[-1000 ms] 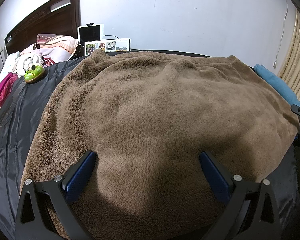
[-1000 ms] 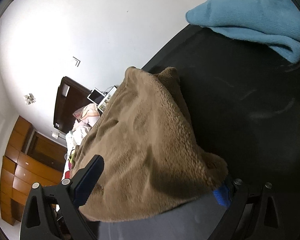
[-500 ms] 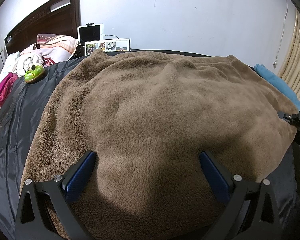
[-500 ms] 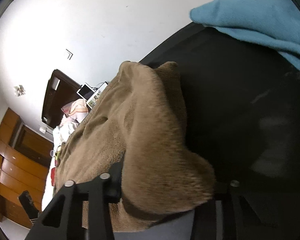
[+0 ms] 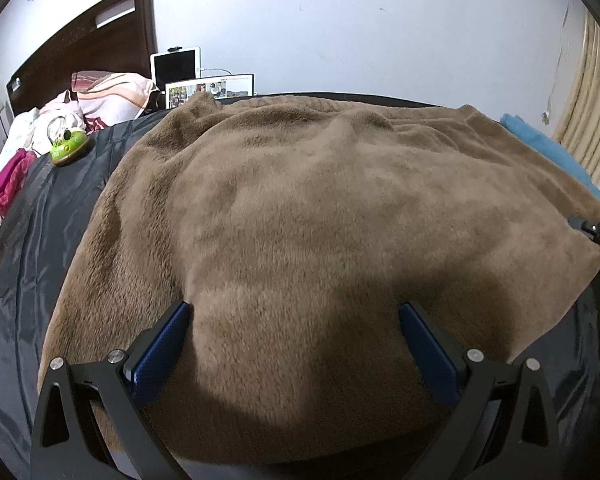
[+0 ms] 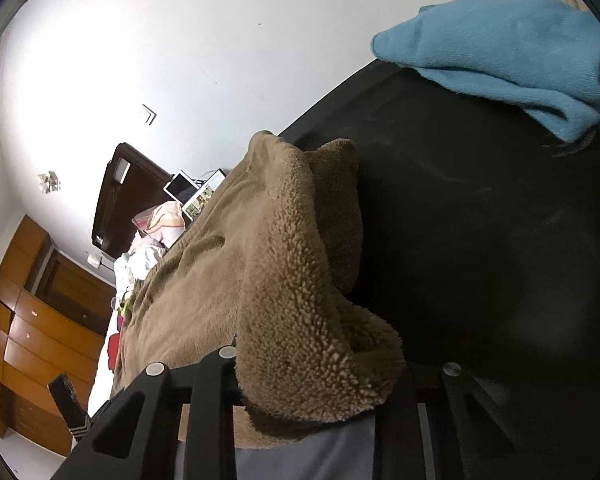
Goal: Fold clothes
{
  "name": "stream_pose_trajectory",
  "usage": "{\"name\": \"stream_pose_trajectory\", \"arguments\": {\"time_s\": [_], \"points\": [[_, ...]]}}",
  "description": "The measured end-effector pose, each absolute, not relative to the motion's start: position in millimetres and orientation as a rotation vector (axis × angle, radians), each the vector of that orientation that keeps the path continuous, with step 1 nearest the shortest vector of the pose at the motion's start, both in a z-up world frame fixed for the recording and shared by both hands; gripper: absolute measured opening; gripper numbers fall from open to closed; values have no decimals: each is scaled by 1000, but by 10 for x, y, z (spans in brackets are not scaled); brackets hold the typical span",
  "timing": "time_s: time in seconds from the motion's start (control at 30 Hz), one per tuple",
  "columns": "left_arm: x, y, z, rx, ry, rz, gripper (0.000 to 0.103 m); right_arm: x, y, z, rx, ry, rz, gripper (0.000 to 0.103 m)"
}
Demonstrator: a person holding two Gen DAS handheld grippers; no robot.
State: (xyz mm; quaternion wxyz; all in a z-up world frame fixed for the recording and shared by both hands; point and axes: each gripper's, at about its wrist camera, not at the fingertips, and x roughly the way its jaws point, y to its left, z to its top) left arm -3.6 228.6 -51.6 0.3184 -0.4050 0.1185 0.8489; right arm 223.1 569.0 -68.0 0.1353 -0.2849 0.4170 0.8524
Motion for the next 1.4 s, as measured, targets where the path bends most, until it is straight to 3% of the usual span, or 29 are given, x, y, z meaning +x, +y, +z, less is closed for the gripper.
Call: {"name": "stream_pose_trajectory", "arguments": {"time_s": [0.37, 0.63, 0.8, 0.87, 1.4], "points": [[178, 2378, -96, -1019, 240, 2162, 102, 2819, 5882, -580, -755, 1186, 2415, 28], [62, 2833, -195, -1069, 193, 2087, 102, 2817, 5962, -418, -741, 1105, 2396, 28], [203, 3140, -472, -1042, 448, 2130, 102, 2688, 5884, -223, -722, 1052, 2424, 28], [230, 3136, -518, -1015, 460, 2139, 102, 2639, 5848, -123, -708, 1037, 2444, 28], [-196, 2345, -185, -1112, -31, 2064, 102, 1859, 4992, 673, -709, 814, 2680, 28]]}}
